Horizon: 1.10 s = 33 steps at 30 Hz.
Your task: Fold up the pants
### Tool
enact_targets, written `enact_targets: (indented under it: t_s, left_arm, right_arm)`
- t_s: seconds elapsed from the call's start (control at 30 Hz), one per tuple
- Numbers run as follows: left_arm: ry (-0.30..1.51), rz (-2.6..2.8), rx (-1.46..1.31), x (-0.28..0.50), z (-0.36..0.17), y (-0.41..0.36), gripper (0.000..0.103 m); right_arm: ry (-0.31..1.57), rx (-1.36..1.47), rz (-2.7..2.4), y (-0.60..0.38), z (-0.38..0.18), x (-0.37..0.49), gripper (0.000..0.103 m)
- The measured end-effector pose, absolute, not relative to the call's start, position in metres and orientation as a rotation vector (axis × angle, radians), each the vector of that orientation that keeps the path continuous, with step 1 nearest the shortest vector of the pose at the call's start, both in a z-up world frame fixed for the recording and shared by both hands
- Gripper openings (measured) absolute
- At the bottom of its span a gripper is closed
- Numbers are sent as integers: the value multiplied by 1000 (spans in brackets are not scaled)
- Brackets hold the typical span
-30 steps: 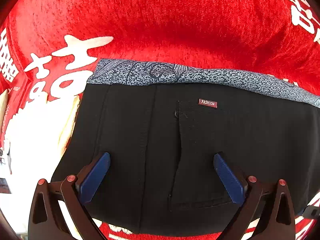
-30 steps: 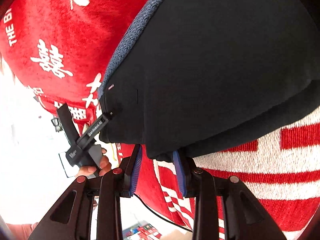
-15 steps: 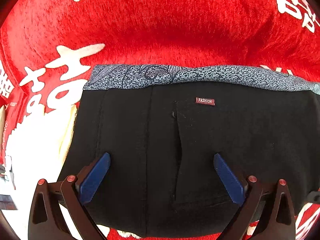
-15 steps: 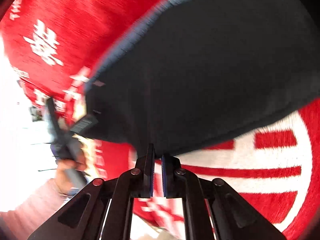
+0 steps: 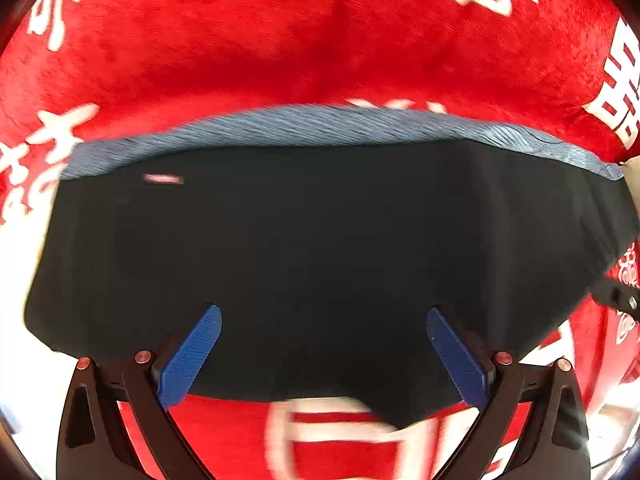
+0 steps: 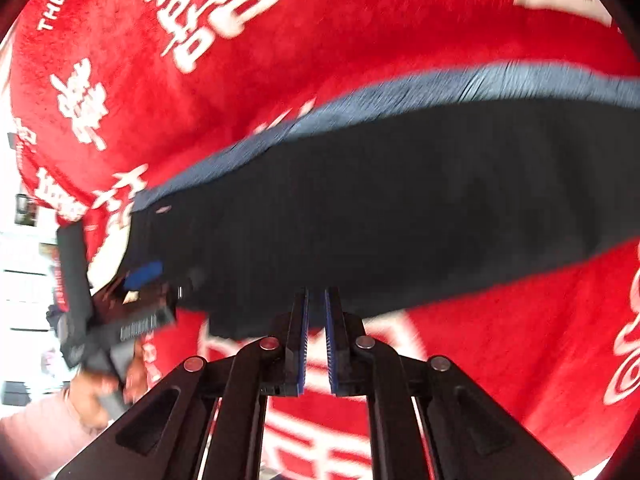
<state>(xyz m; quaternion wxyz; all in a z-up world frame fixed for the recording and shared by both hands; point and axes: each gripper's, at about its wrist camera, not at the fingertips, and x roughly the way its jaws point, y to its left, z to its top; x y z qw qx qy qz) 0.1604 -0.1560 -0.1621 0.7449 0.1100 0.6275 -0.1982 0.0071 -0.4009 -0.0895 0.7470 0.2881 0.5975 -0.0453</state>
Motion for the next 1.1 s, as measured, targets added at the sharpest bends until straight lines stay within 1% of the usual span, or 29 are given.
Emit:
enact_targets:
  t_s: [0.13, 0.2, 0.27, 0.37, 0.53, 0.57, 0.63, 0.67, 0.7, 0.9, 1.0, 1.1]
  left_arm:
    - [1392, -422, 264, 147, -186, -172, 103]
    - [1408, -431, 169, 148, -190, -160, 103]
    - [1431, -440, 159, 151, -191, -154, 103]
    - [1431, -447, 197, 152, -190, -157, 103]
    - [1486, -368, 248, 154, -180, -166, 103]
    - [1492, -360, 254, 156, -175, -170, 103]
    - [1487, -363, 251, 155, -162, -179, 103]
    - [1478, -365, 251, 153, -156, -186, 103]
    - [1470, -368, 251, 152, -151, -192, 103]
    - [1412, -426, 282, 137, -132, -261, 103]
    - [1390, -441, 330, 127, -133, -299, 103]
    - [1400, -454, 321, 123, -136, -327, 103]
  right_arm:
    - [1351, 545, -157, -418, -108, 16, 9]
    - [1368, 550, -176, -427, -123, 8, 7]
    - [1323, 610, -163, -436, -124, -1, 5]
    - [1319, 596, -159, -439, -123, -7, 5]
    - [1345, 670, -173, -450, -115, -16, 9]
    - [1345, 691, -173, -454, -110, -21, 12]
    - [1335, 721, -191, -461, -103, -31, 45]
    - [1331, 715, -215, -467, -97, -40, 72]
    - [1318, 713, -241, -474, -92, -47, 76]
    - [1280, 786, -367, -529, -79, -95, 76]
    - [1281, 823, -437, -553, -81, -116, 76]
    - [1281, 842, -489, -575, -79, -132, 76]
